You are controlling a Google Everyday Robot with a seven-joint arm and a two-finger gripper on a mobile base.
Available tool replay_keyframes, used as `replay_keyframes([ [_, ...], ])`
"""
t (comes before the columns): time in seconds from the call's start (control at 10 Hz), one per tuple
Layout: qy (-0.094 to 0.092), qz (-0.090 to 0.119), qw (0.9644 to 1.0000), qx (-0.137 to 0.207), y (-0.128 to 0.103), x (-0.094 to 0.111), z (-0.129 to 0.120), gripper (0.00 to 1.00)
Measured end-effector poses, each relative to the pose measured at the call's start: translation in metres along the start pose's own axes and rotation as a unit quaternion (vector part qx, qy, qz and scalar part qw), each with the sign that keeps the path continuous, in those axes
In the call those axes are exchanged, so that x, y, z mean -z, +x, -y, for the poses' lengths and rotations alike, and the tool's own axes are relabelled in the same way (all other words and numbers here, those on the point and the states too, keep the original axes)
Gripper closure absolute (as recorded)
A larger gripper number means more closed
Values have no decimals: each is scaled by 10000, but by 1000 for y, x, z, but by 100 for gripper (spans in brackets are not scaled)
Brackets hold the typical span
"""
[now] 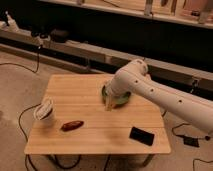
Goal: Drag the pepper across the table
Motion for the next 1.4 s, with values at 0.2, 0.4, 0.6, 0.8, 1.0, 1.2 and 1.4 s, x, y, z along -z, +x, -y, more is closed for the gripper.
replay_keyframes([
  [0.2, -8, 3, 10000, 10, -4, 0, 0, 20],
  [0.4, 47, -47, 9991, 408, -1, -12, 0, 20],
  [0.6, 201, -222, 9923, 1198, 11, -41, 5, 20],
  [0.8, 306, -388, 9787, 1991, 23, -59, 11, 20],
  [1.0, 291, -388, 9712, 2332, 20, -59, 12, 20],
  [1.2, 287, -394, 9697, 2396, 21, -59, 11, 20],
  [1.4, 284, -391, 9698, 2391, 20, -58, 11, 20],
])
